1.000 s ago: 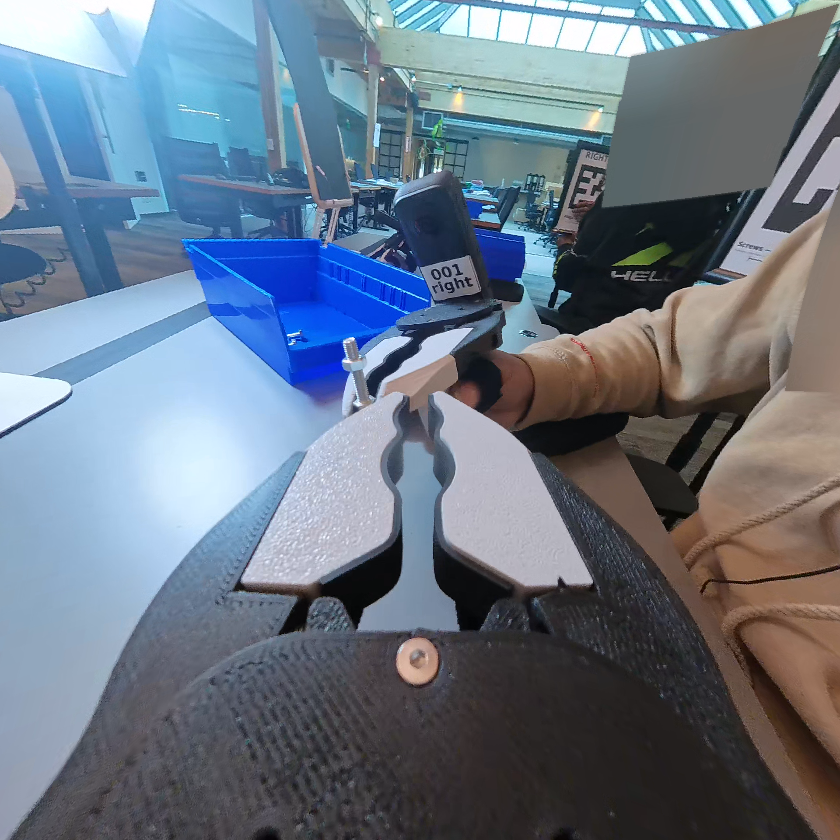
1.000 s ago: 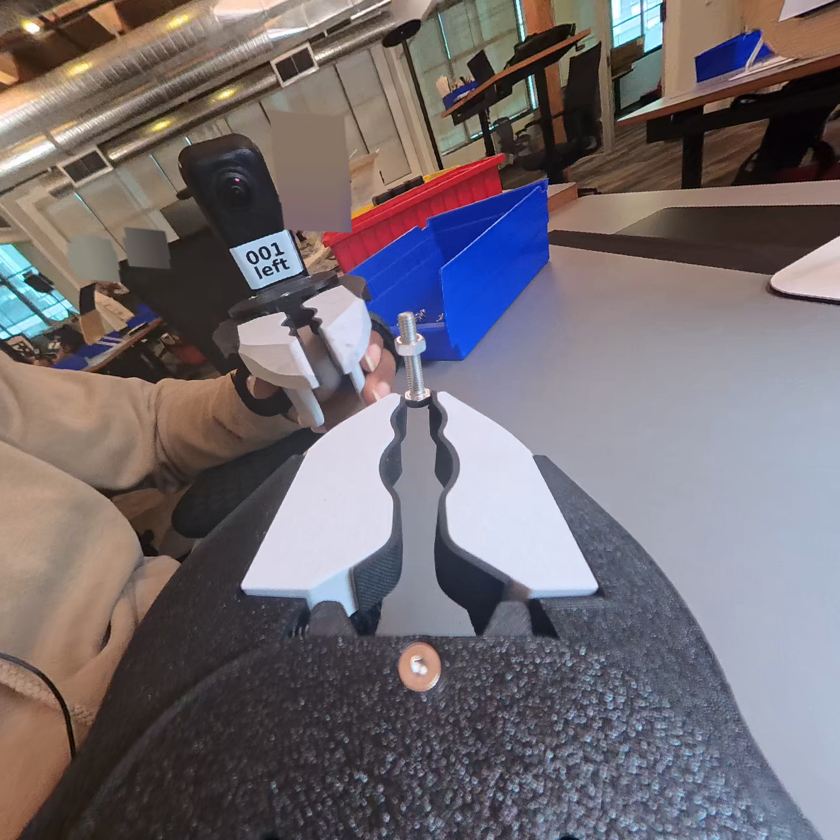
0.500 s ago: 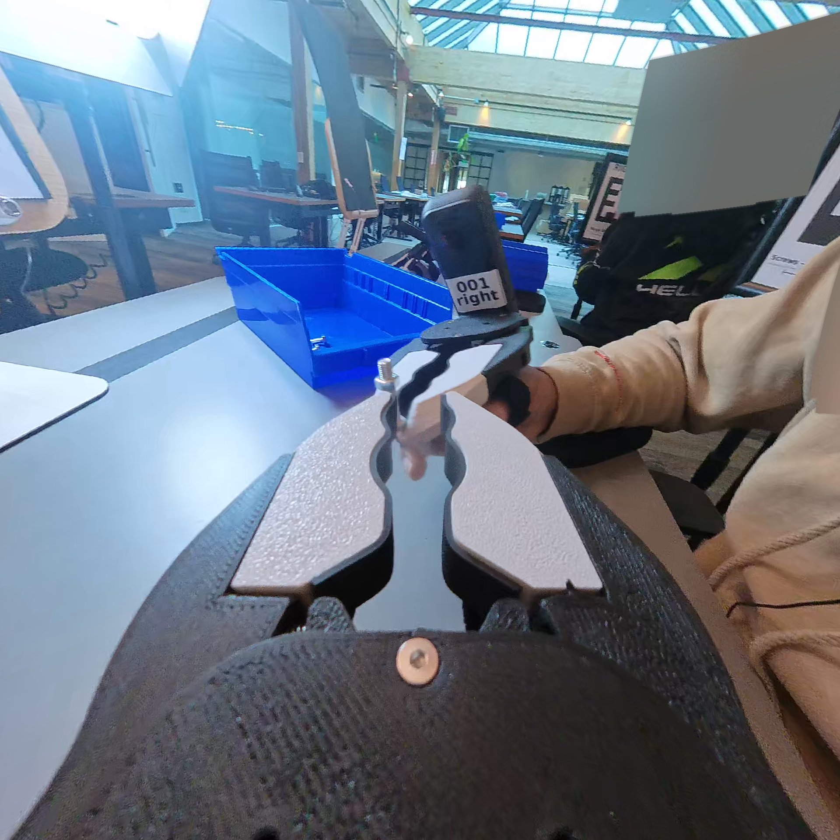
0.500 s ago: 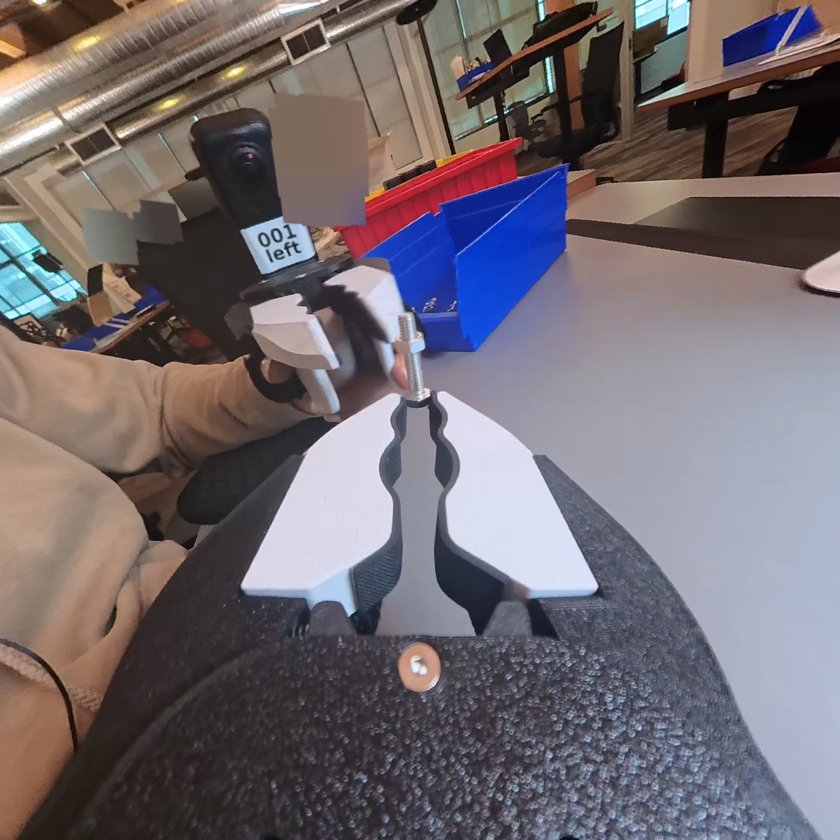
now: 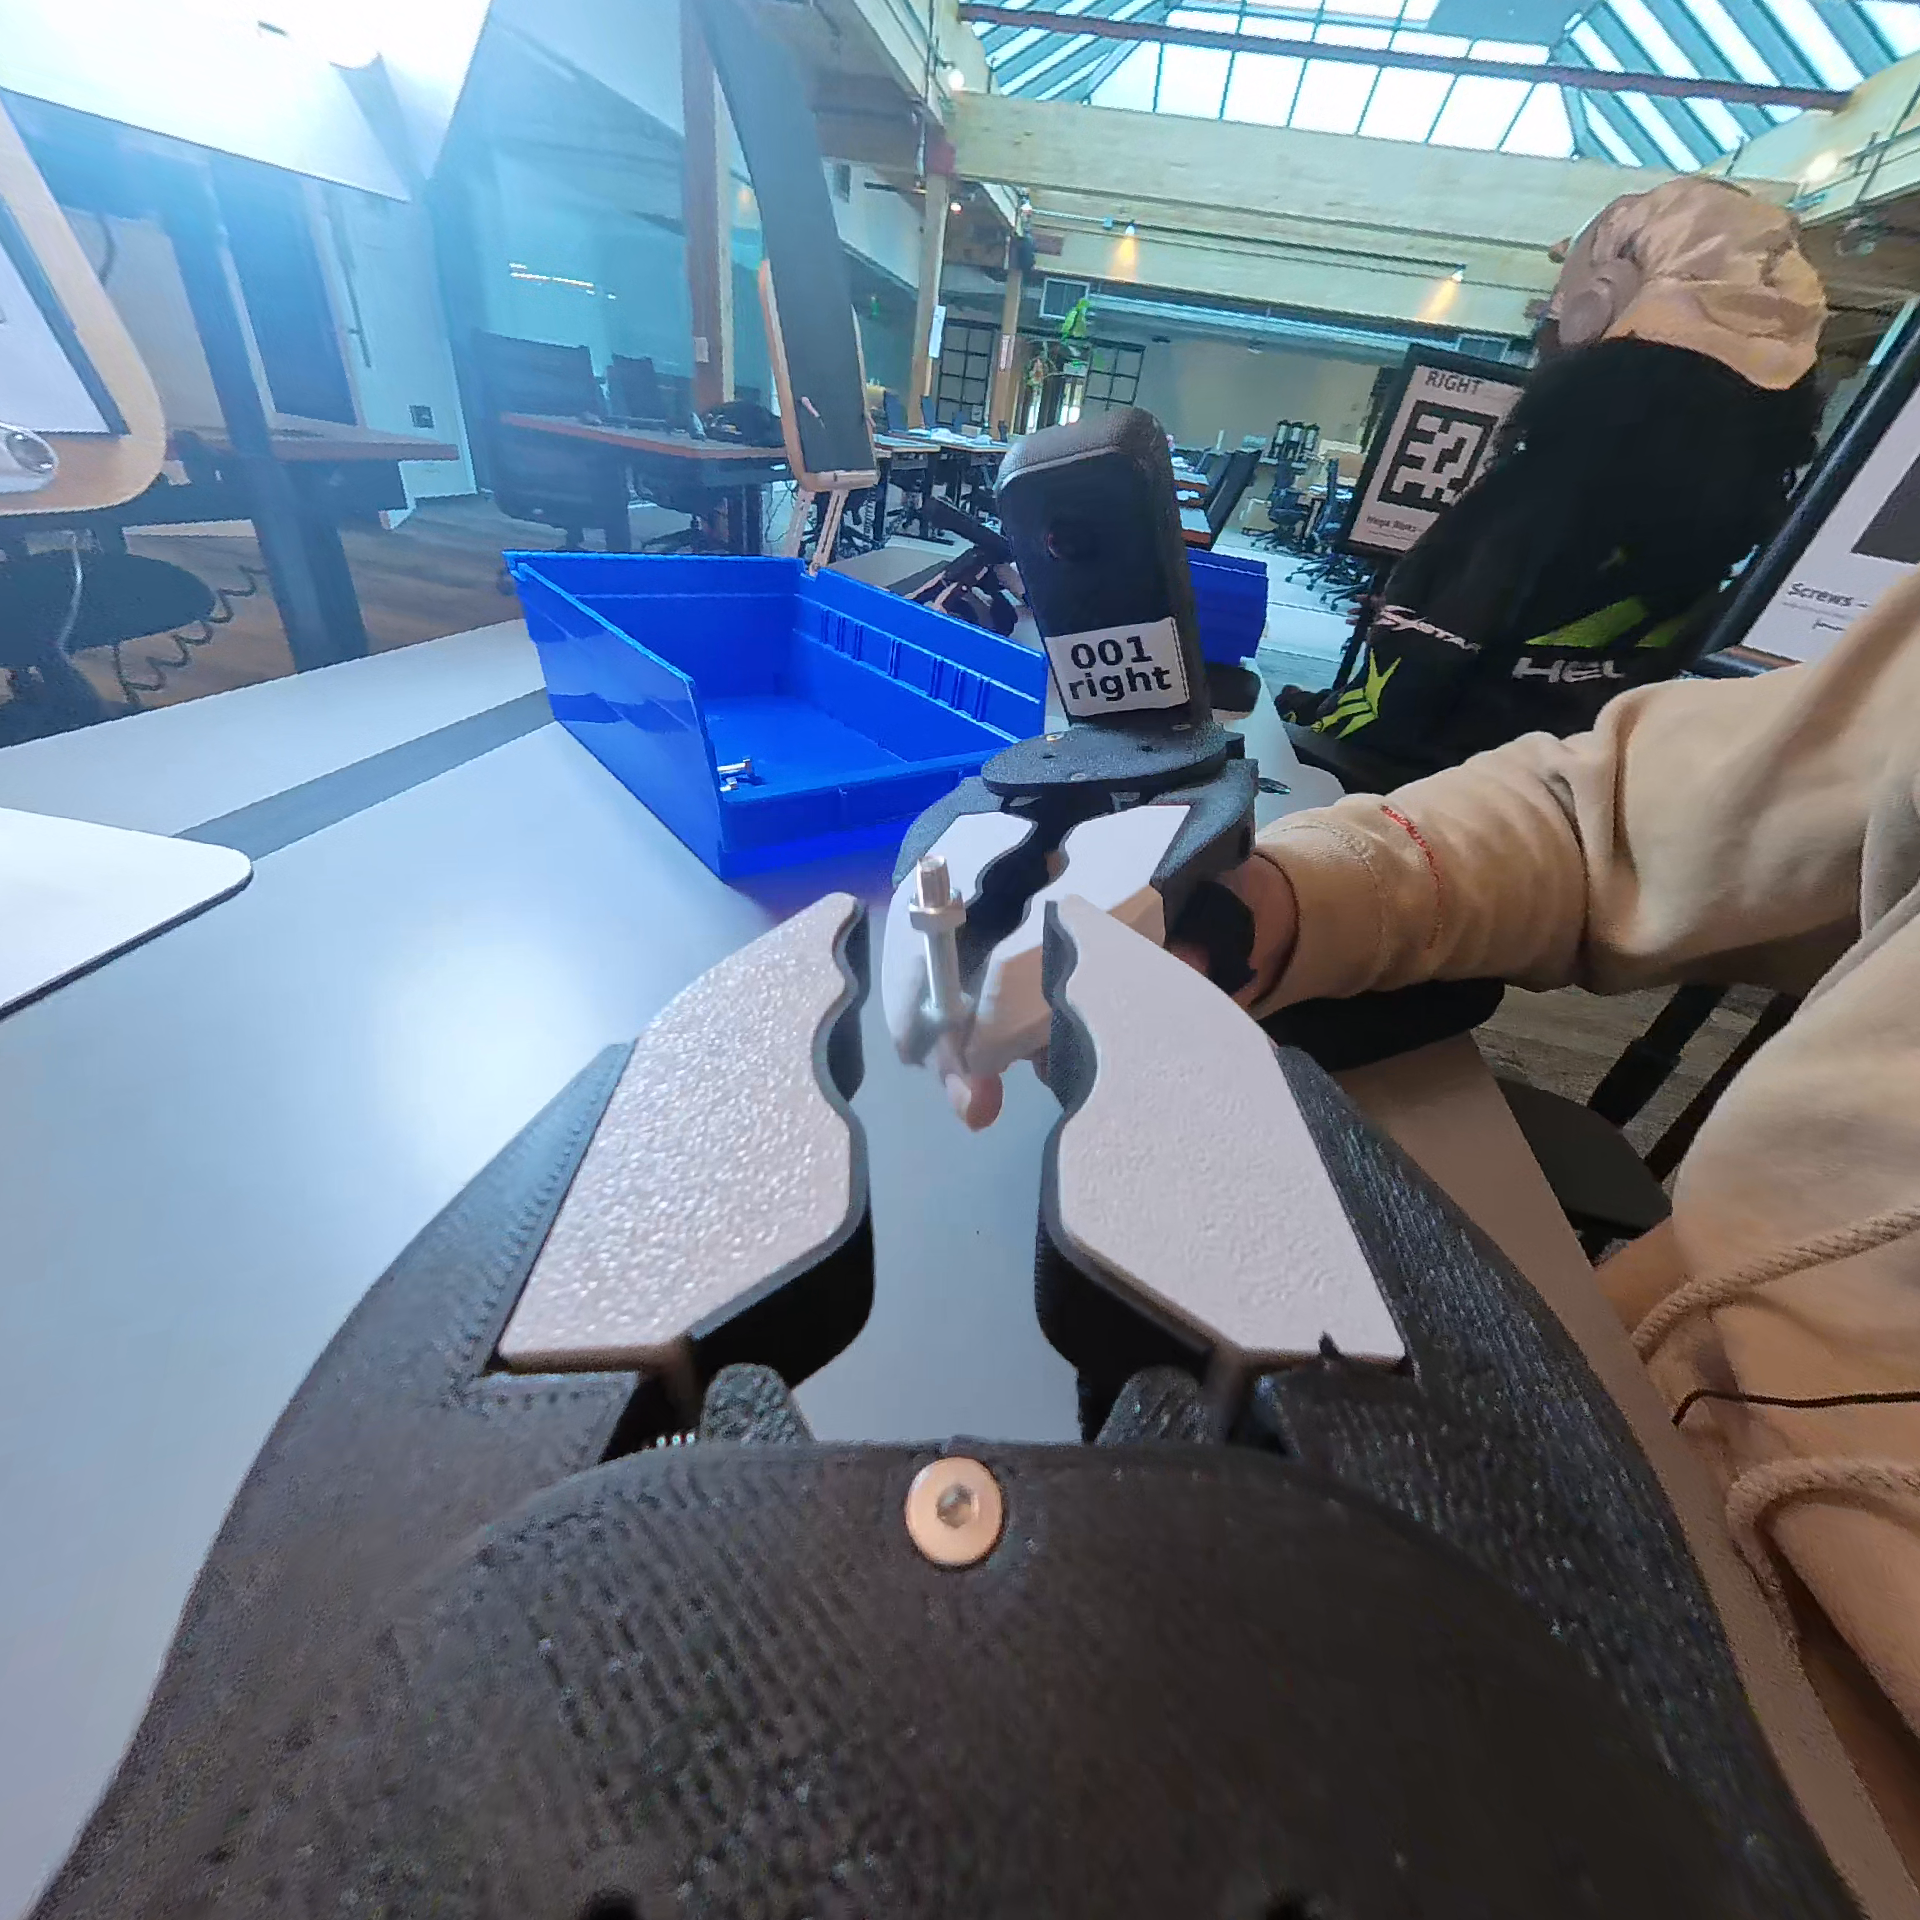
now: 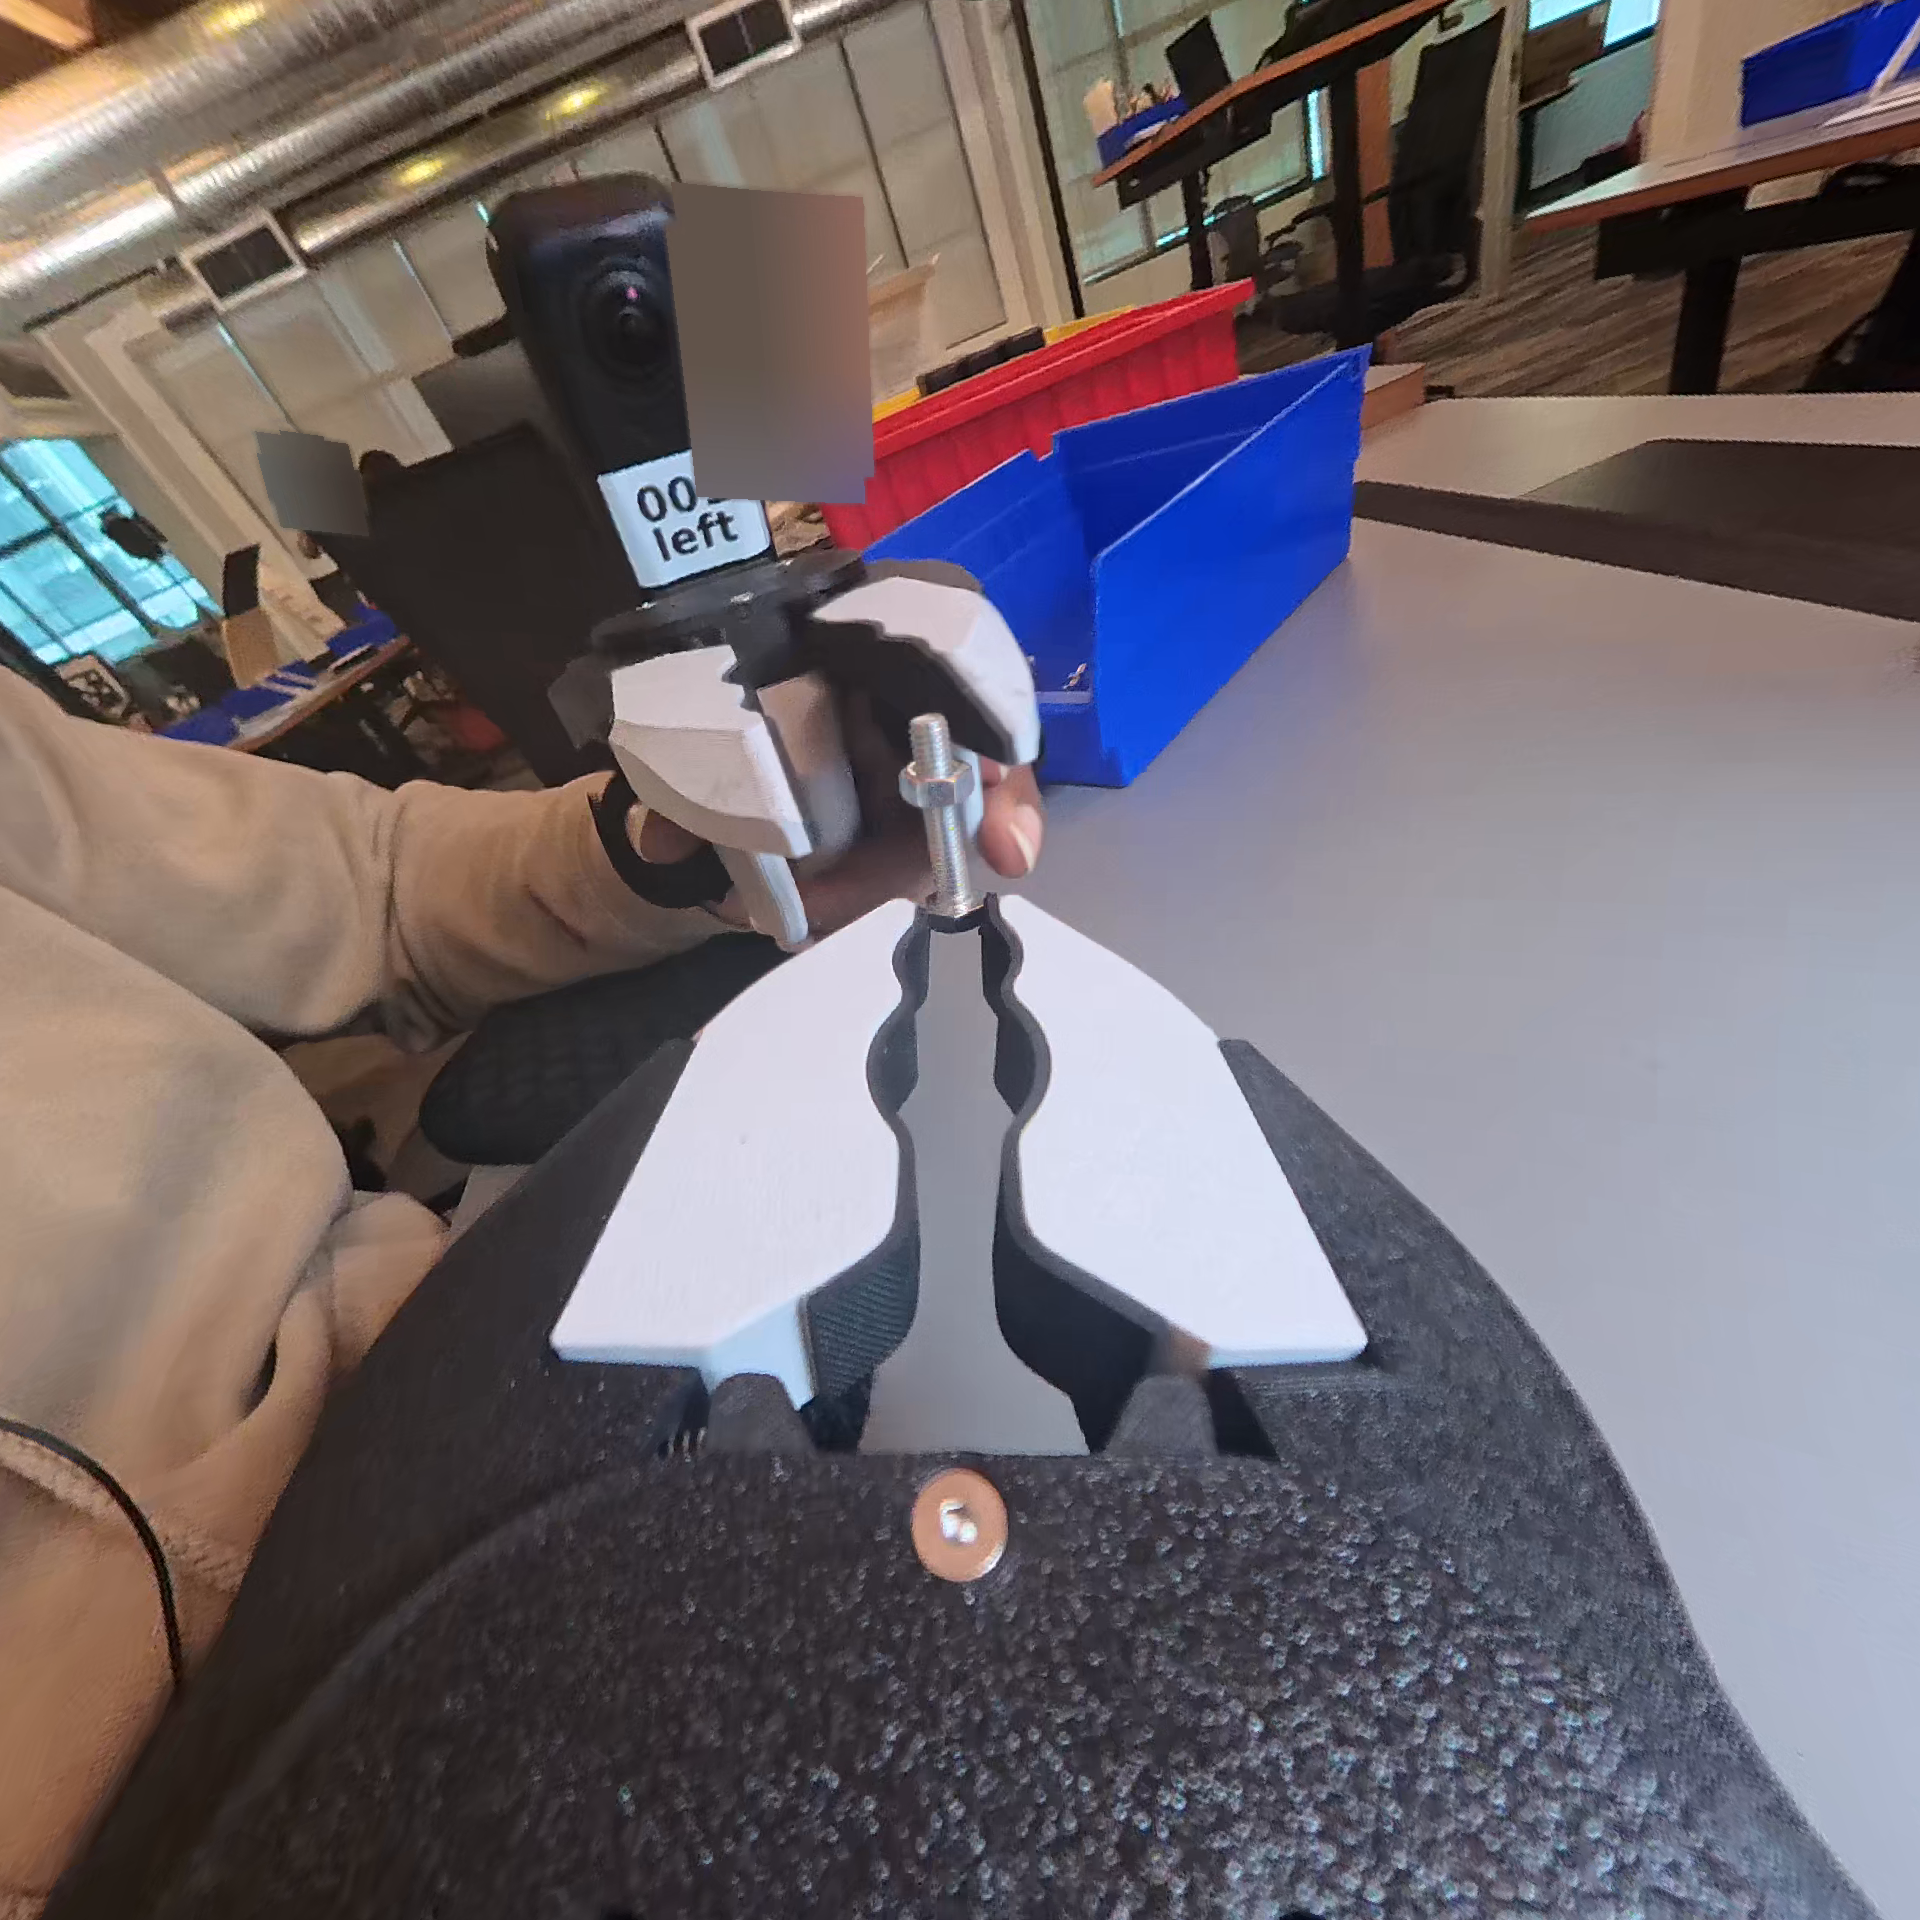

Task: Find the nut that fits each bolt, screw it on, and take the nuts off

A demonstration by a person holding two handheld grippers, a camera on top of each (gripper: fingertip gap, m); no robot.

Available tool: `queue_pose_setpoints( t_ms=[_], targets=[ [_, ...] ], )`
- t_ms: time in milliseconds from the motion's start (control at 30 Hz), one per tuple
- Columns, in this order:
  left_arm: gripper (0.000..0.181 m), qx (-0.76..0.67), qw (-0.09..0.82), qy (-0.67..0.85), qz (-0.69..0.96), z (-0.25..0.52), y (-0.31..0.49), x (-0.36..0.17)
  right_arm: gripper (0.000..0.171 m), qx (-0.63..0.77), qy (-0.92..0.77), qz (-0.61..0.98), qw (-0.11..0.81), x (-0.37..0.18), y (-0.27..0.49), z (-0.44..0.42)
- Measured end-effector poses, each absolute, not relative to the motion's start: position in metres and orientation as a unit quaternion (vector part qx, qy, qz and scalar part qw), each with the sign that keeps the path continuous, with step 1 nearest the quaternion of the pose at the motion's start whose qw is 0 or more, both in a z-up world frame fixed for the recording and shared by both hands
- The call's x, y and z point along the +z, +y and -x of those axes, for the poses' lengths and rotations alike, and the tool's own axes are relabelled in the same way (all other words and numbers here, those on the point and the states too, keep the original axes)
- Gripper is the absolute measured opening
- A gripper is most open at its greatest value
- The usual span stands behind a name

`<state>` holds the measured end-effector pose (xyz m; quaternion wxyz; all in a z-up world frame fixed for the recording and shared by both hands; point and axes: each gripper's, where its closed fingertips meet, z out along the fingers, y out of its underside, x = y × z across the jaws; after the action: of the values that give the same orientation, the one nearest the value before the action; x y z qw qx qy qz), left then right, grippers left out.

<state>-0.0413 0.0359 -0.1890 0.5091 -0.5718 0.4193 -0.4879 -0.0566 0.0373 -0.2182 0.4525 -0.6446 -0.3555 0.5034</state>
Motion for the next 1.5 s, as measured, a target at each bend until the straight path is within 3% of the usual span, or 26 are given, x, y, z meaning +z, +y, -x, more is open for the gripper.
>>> queue_pose_setpoints(
  t_ms=[167, 200, 233, 267, 733, 767, 800, 1067, 1200, 1500],
  targets=[
    [0.028, -0.49, 0.498, 0.433, 0.569, 0.041, 0.031, -0.188, 0.009, 0.492, -0.342, 0.649, 0.469, -0.216, 0.045, 0.05],
    [0.023, -0.494, 0.497, 0.428, 0.57, 0.043, 0.032, -0.187, 0.01, 0.489, -0.337, 0.65, 0.474, -0.215, 0.047, 0.049],
    [0.006, -0.508, 0.495, 0.429, 0.56, 0.045, 0.03, -0.185, 0.01, 0.487, -0.328, 0.653, 0.478, -0.214, 0.051, 0.046],
    [0.005, -0.516, 0.496, 0.422, 0.556, 0.046, 0.03, -0.182, 0.009, 0.49, -0.32, 0.656, 0.477, -0.214, 0.053, 0.044],
    [0.028, -0.49, 0.515, 0.428, 0.558, 0.04, 0.029, -0.184, 0.009, 0.51, -0.32, 0.645, 0.47, -0.212, 0.047, 0.05],
    [0.012, -0.497, 0.506, 0.442, 0.548, 0.04, 0.023, -0.184, 0.009, 0.515, -0.304, 0.646, 0.474, -0.209, 0.052, 0.045],
    [0.009, -0.503, 0.502, 0.448, 0.543, 0.04, 0.019, -0.183, 0.009, 0.522, -0.289, 0.647, 0.474, -0.207, 0.056, 0.041],
    [0.023, -0.485, 0.518, 0.42, 0.565, 0.042, 0.035, -0.185, 0.009, 0.535, -0.32, 0.64, 0.449, -0.212, 0.041, 0.054],
    [0.011, -0.476, 0.516, 0.43, 0.568, 0.04, 0.033, -0.189, 0.009, 0.537, -0.34, 0.633, 0.442, -0.214, 0.032, 0.06],
    [0.01, -0.474, 0.508, 0.435, 0.572, 0.038, 0.031, -0.191, 0.009, 0.51, -0.356, 0.64, 0.451, -0.218, 0.032, 0.062]
  ],
)
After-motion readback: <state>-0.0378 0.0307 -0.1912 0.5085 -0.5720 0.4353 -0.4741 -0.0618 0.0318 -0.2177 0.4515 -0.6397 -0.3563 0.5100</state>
